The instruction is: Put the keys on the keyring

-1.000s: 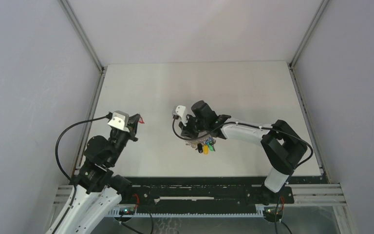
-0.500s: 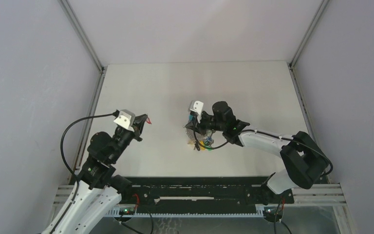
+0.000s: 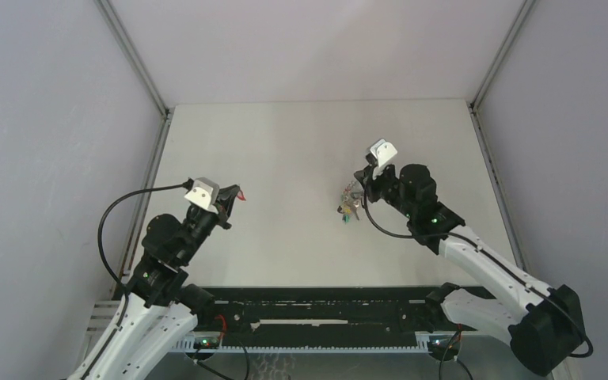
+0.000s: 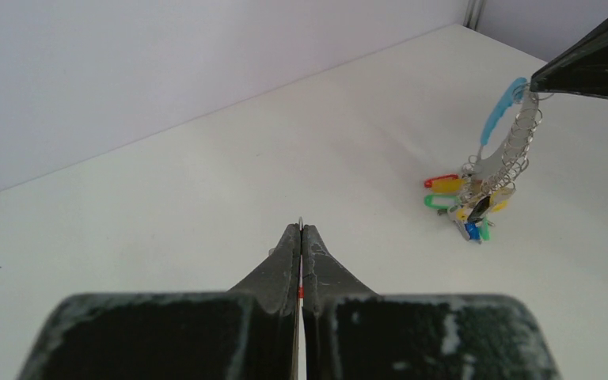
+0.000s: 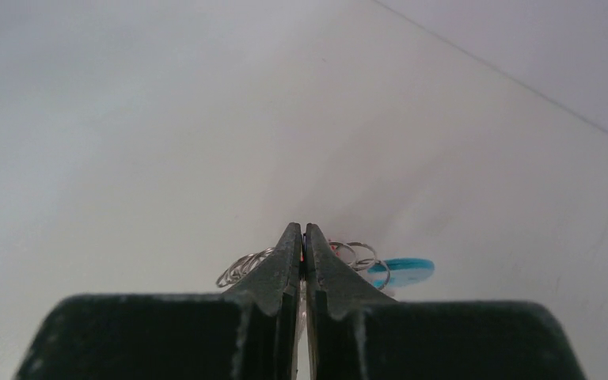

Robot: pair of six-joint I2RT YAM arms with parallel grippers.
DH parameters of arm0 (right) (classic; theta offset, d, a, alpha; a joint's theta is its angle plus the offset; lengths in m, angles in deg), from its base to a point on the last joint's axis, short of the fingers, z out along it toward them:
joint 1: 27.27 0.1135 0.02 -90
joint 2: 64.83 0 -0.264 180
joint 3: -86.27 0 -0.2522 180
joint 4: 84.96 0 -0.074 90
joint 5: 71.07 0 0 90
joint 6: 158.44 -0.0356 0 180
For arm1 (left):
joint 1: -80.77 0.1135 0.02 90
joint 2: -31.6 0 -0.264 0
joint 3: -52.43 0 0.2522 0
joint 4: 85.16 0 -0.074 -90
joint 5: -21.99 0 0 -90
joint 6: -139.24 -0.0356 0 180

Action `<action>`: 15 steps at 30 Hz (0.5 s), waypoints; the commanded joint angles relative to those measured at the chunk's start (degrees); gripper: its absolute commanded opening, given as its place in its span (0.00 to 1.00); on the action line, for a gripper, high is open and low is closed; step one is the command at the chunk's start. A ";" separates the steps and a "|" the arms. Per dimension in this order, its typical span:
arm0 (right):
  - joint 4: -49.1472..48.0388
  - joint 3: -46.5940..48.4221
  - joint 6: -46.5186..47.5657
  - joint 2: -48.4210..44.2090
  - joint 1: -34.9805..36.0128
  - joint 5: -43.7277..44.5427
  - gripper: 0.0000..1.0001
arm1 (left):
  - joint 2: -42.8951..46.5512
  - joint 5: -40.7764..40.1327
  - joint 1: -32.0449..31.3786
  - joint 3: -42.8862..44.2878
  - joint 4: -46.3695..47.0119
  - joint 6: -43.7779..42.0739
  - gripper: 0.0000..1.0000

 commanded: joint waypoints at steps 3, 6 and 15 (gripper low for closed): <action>2.77 1.59 -0.88 -6.54 3.29 -2.95 0.00 | 0.12 0.47 0.34 -0.42 2.11 1.30 0.00; -1.03 -0.07 -1.66 -6.24 3.50 -6.25 0.00 | 0.62 0.34 0.34 -0.51 2.14 1.22 0.00; -18.54 -4.26 -2.43 2.43 5.83 -20.23 0.00 | 0.40 6.08 0.34 -0.78 2.66 0.78 0.00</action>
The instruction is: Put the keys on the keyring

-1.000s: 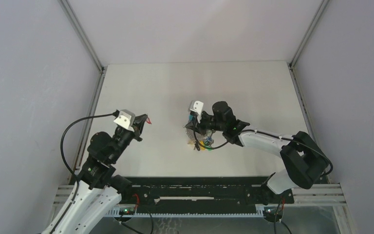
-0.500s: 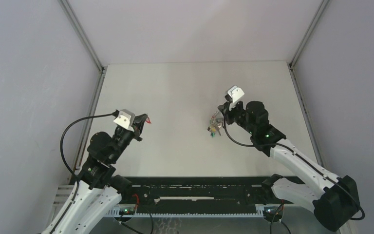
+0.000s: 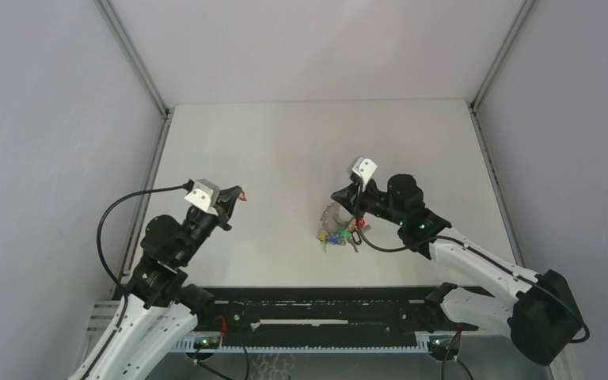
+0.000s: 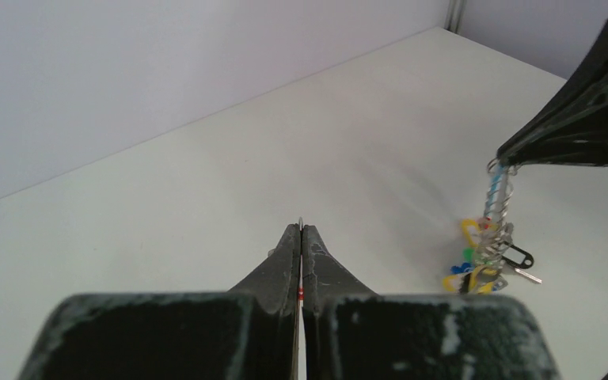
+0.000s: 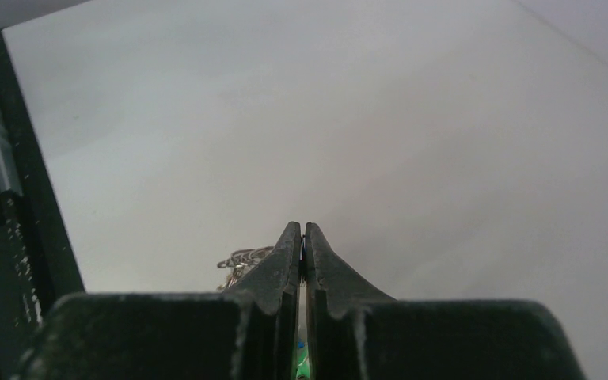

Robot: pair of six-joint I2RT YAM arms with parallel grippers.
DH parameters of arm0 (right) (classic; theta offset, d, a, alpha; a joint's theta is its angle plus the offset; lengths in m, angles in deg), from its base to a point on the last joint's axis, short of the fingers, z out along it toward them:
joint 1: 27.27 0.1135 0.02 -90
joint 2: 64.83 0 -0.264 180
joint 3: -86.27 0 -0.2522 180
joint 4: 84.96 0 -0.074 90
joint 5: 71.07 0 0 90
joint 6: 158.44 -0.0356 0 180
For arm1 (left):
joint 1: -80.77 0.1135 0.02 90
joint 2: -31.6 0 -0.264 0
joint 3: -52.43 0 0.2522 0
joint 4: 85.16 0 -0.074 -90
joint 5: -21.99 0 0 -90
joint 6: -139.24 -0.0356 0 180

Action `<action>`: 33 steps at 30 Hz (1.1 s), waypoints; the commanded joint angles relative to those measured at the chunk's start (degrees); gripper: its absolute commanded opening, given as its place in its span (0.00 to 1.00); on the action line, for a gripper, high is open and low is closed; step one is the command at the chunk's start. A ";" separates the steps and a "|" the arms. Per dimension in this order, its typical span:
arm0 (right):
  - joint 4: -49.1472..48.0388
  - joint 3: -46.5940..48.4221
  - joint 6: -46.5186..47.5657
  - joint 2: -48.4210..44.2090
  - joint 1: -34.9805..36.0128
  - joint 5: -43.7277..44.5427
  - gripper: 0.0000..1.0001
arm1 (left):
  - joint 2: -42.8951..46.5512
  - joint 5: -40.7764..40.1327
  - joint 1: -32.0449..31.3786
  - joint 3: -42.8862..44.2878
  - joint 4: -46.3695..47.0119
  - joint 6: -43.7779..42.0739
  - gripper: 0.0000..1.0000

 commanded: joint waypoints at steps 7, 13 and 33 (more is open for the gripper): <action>-5.53 6.91 4.36 12.50 2.25 -8.28 0.00 | -0.93 6.82 0.32 -0.51 2.58 0.16 0.00; -3.30 13.02 5.83 23.64 5.58 -6.02 0.00 | 0.13 4.44 0.32 -0.73 2.54 0.06 0.00; 2.61 33.98 9.53 55.08 12.71 0.26 0.00 | 2.60 -0.01 0.32 -1.39 2.56 0.23 0.00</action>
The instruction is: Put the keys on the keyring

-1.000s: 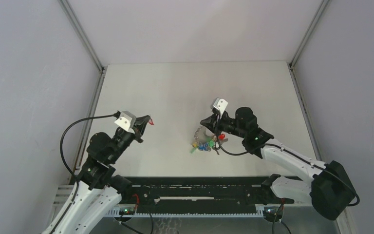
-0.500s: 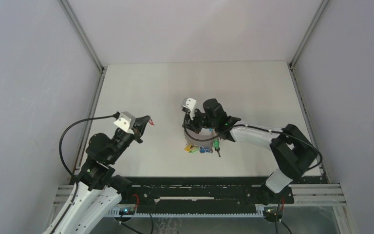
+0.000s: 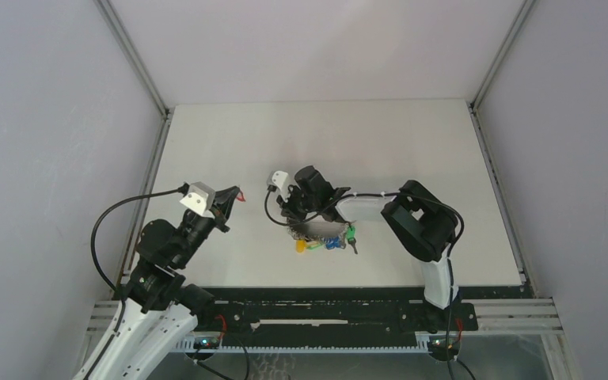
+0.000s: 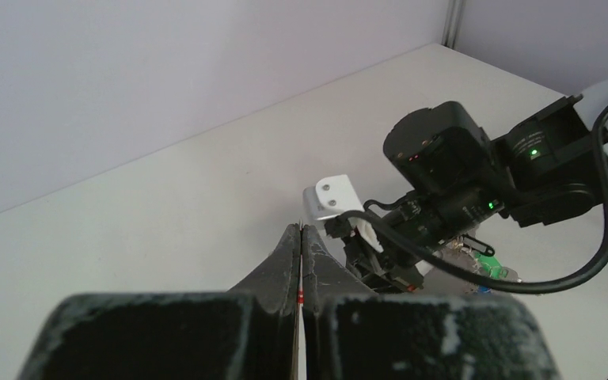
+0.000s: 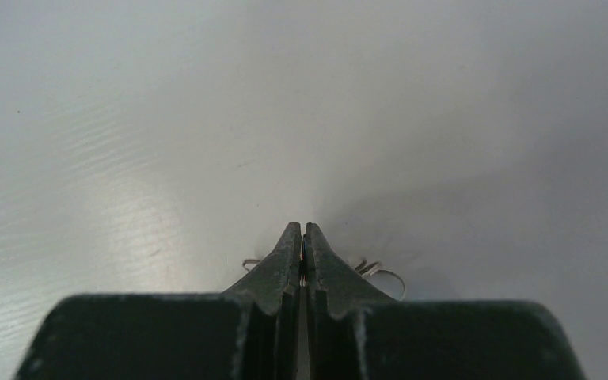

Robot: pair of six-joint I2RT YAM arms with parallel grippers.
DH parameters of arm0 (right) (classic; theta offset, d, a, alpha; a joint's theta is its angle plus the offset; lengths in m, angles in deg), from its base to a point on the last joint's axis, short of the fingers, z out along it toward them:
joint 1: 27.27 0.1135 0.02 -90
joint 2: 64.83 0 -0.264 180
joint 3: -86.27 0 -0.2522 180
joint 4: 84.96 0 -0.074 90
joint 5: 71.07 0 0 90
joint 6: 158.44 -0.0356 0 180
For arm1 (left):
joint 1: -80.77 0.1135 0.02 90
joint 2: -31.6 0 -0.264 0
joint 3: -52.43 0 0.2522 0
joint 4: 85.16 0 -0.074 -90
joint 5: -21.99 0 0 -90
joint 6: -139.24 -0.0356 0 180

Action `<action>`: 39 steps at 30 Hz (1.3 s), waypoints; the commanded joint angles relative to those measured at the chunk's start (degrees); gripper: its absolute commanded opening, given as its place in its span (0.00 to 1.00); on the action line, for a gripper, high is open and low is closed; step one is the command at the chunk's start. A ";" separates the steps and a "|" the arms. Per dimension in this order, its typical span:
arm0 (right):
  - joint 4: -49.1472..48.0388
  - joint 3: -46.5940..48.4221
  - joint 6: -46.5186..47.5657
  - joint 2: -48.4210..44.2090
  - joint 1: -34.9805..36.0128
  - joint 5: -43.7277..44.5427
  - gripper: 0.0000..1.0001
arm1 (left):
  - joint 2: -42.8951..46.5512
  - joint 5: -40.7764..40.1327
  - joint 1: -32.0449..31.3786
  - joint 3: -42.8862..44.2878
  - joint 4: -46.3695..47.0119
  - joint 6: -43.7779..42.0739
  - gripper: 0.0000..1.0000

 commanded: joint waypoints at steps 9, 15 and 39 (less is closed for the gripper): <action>5.99 8.46 2.50 4.87 2.50 3.58 0.00 | 0.44 -1.20 0.34 -1.41 2.30 0.41 0.00; 13.21 12.07 2.70 3.50 2.77 3.60 0.16 | 0.54 -1.32 0.34 -1.42 2.30 0.32 0.00; 31.42 27.23 -0.36 8.96 0.19 -4.30 0.31 | 0.68 -1.57 0.34 -1.45 2.03 0.36 0.00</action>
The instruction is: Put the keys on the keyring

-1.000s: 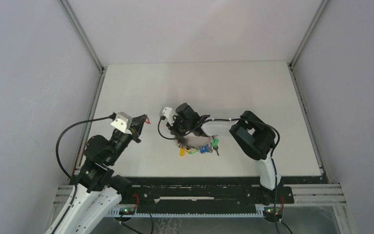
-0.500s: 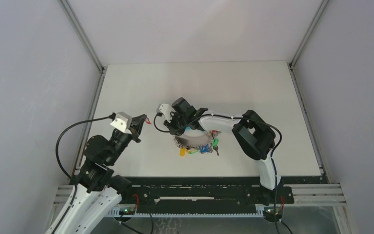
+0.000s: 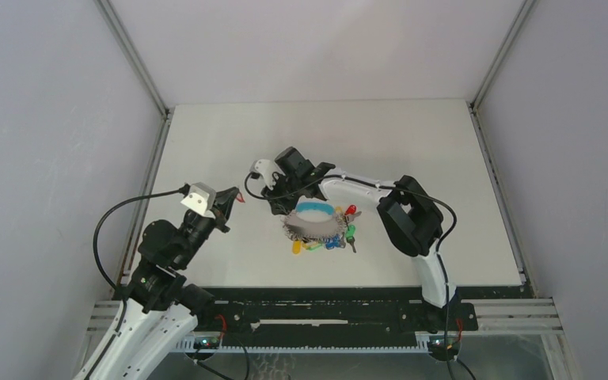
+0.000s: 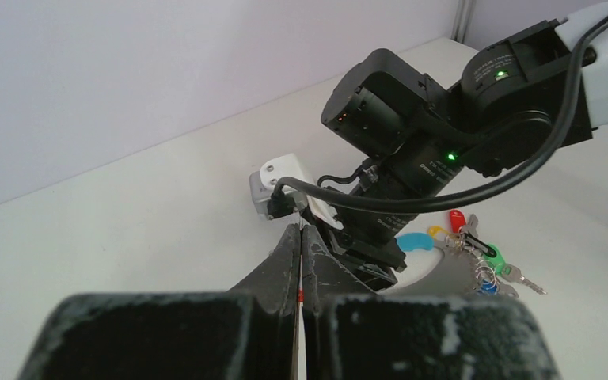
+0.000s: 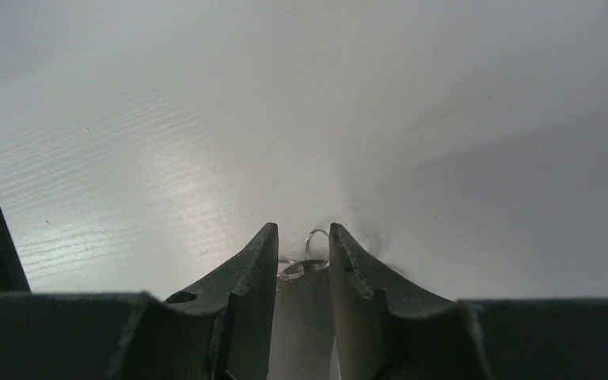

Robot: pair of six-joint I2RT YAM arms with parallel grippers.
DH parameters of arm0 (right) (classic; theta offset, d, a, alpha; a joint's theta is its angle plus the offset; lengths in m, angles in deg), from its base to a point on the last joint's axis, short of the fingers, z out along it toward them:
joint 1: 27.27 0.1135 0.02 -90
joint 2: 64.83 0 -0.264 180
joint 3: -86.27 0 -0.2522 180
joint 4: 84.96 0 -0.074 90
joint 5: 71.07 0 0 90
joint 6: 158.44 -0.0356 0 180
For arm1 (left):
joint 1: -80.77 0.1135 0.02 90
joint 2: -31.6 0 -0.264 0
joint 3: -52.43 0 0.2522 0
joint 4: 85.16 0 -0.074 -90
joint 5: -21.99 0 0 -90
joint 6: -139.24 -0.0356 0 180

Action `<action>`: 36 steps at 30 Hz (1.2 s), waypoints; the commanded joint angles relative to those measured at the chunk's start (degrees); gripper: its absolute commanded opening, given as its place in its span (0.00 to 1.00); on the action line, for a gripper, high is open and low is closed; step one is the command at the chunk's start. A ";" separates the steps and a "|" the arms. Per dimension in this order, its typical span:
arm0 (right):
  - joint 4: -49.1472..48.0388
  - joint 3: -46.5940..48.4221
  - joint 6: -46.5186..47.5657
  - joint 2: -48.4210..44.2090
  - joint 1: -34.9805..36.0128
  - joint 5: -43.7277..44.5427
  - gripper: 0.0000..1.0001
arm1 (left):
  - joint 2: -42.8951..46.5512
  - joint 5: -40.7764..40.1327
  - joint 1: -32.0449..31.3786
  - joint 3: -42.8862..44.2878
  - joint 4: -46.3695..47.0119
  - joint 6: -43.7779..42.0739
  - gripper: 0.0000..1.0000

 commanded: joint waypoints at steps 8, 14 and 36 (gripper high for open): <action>6.80 9.26 -0.60 7.28 -1.03 -2.77 0.31 | 0.53 -0.62 0.32 -0.43 2.01 0.27 0.00; 8.51 9.67 -0.15 8.00 -1.28 -0.93 0.32 | 0.56 -0.65 0.32 -0.43 1.93 0.27 0.01; 14.44 9.80 -0.59 4.87 -2.69 -2.37 0.24 | 0.29 -0.15 0.32 -0.42 1.94 0.37 0.00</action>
